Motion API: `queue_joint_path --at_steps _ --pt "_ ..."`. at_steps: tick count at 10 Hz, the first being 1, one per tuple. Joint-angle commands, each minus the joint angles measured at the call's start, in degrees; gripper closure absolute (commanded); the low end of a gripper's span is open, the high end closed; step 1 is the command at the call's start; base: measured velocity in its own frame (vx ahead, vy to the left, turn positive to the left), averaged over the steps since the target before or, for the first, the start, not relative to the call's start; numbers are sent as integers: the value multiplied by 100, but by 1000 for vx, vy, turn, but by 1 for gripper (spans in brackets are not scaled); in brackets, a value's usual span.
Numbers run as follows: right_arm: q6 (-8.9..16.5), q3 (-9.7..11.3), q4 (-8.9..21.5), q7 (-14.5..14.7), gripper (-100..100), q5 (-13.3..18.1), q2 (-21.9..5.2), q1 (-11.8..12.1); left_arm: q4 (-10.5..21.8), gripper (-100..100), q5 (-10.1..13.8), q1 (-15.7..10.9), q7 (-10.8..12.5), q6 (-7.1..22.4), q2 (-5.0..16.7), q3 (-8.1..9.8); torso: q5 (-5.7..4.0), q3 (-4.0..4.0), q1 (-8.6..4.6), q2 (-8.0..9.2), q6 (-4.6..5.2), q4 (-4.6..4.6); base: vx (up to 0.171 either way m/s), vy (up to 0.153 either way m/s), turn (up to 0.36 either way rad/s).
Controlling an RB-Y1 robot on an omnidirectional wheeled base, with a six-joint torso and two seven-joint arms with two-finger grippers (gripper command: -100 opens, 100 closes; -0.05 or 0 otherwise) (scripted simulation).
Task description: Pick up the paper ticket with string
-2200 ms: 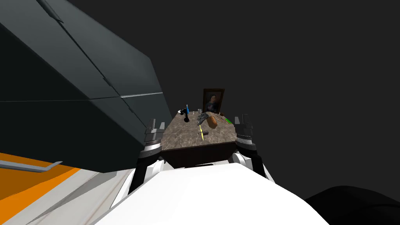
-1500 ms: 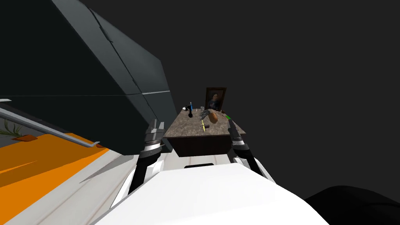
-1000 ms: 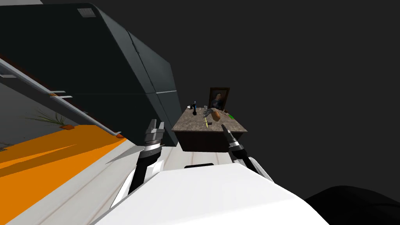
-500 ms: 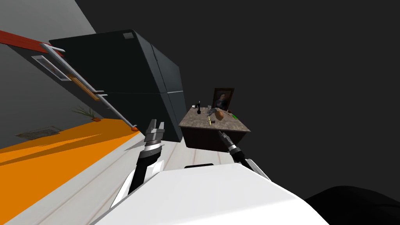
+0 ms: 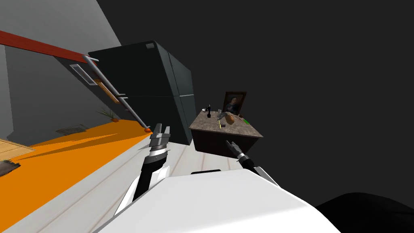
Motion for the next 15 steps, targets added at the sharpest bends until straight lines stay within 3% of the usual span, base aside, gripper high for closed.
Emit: queue_joint_path --at_steps 1,4,5,6,8,11,12,13,14,15 --pt "91 39 185 93 -100 98 -67 12 0 0 0 0 0 0 0 0 0 0 0 0 0 0 -51 32 137" --pt "403 176 792 412 -100 497 -424 -106 0 0 0 1 0 0 0 1 1 4 4 6 5 1 -64 54 200" --pt "403 176 870 412 -100 497 -424 -106 0 0 0 0 0 0 0 0 4 5 14 8 1 2 -60 58 101" --pt "559 241 1100 574 -100 701 -615 -171 0 0 0 1 0 0 0 1 3 5 10 7 6 2 -57 65 229" --pt "559 241 1280 574 -100 701 -615 -171 0 0 0 1 0 0 0 1 2 2 5 3 6 1 -31 30 44" --pt "869 363 1786 901 -100 1113 -1023 -313 0 0 0 1 0 0 0 1 1 -1 3 -4 6 0 -42 60 206" --pt "869 363 2016 901 -100 1113 -1023 -313 0 0 0 0 0 0 0 0 4 1 13 1 2 1 -38 63 137" --pt "869 363 2029 901 -100 1113 -1023 -313 0 0 0 1 0 0 0 1 3 1 9 0 7 1 -9 19 -25" --pt "1022 419 2293 1063 -100 1319 -1238 -391 0 0 0 2 0 0 0 1 1 -3 -4 -6 9 -1 -21 46 210" --pt "1022 419 2399 1063 -100 1319 -1238 -391 0 0 0 1 0 0 0 1 1 -3 1 -7 2 0 -21 46 155"
